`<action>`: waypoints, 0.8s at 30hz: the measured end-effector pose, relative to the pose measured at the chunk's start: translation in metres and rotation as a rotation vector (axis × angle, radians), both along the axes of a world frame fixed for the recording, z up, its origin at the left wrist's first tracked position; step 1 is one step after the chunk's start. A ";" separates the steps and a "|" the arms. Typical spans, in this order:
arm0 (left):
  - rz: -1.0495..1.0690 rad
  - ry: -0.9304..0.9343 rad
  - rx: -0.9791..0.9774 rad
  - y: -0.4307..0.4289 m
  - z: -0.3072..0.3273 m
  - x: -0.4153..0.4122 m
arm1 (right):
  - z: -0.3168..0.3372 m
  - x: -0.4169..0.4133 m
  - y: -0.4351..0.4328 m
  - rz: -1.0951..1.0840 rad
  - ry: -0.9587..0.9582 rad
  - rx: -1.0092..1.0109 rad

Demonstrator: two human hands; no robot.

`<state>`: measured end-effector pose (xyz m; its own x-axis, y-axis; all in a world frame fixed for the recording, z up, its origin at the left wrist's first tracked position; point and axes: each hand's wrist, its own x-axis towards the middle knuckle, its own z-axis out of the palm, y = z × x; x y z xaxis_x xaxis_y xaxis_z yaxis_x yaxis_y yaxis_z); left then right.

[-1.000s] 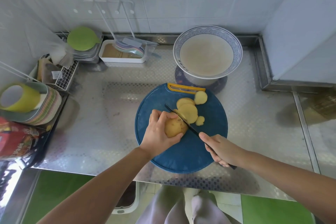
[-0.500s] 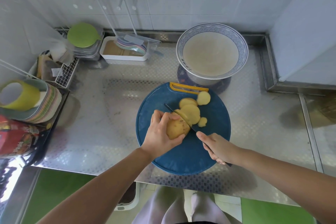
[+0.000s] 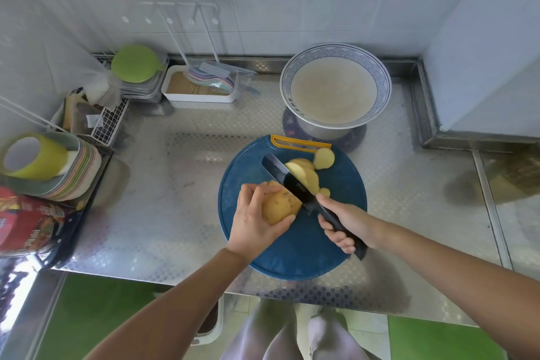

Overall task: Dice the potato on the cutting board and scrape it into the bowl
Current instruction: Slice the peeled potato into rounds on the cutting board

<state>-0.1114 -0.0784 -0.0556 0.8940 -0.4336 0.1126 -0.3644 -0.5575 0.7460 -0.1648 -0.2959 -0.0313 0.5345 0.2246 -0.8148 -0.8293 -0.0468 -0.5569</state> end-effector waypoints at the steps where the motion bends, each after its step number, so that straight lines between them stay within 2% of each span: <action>1: 0.013 0.010 -0.004 -0.001 0.001 0.000 | 0.002 -0.003 -0.004 -0.025 0.014 0.044; 4: 0.019 0.018 -0.003 -0.004 0.003 -0.003 | 0.011 -0.010 -0.011 -0.068 0.036 0.139; 9: 0.035 0.060 0.019 -0.005 0.002 -0.002 | 0.028 -0.013 -0.015 -0.075 -0.005 0.141; 14: 0.031 0.041 0.025 -0.005 0.004 -0.003 | 0.044 -0.015 -0.011 0.053 -0.220 -0.162; 24: 0.026 0.023 0.027 -0.002 0.004 -0.007 | 0.053 -0.038 -0.007 0.224 -0.364 -0.395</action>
